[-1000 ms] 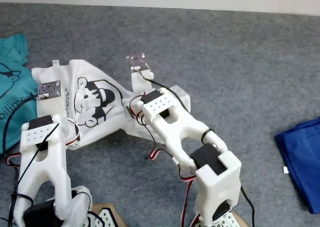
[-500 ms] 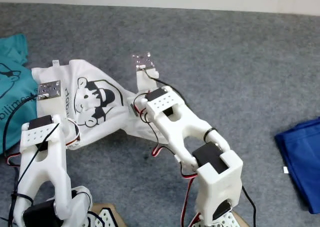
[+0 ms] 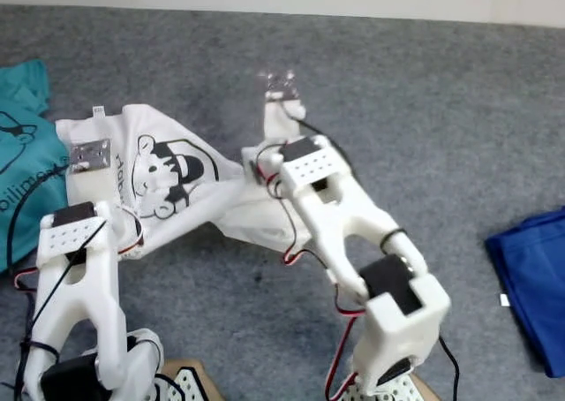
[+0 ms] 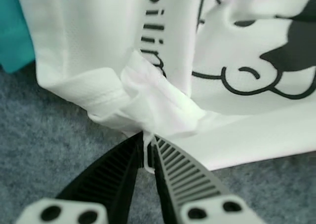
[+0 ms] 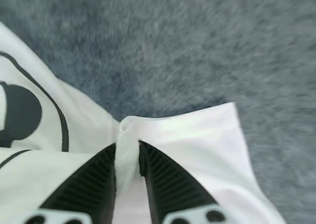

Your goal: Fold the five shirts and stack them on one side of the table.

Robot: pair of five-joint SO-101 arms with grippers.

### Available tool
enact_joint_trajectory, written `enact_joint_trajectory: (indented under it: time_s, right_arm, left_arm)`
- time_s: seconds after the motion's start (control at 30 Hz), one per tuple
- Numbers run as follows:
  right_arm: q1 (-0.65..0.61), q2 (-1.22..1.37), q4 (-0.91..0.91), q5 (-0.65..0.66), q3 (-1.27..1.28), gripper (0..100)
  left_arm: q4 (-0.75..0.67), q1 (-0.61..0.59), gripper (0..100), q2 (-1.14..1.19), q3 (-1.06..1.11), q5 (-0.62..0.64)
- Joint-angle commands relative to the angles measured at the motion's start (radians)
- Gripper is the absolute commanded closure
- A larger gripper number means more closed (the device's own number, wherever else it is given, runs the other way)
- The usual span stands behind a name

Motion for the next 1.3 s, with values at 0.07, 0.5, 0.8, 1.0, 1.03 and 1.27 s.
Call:
enact_joint_trajectory:
  time_s: [0.07,0.5,0.8,1.0,1.03,1.27]
  right_arm:
    - [0.140,-0.246,0.114,-0.006,-0.044,99.2]
    - [0.334,-0.739,0.271,0.052,-0.044,99.2]
    - [0.335,-1.036,0.337,0.140,-0.044,99.2]
    - [0.335,-1.184,0.381,0.198,-0.054,99.2]
    - [0.335,-1.207,0.381,0.212,-0.054,99.2]
    - [0.380,-1.362,0.397,0.316,-0.056,99.2]
  left_arm:
    - [-0.011,0.042,99,-0.028,-0.171,0.147]
    - [-0.006,0.099,99,-0.030,-0.651,0.333]
    - [-0.009,0.068,99,-0.188,-0.817,0.331]
    - [-0.009,0.067,99,-0.460,-0.819,0.331]
    - [-0.009,0.067,99,-0.493,-0.817,0.331]
    - [-0.035,-0.077,99,-0.555,-0.817,0.334]
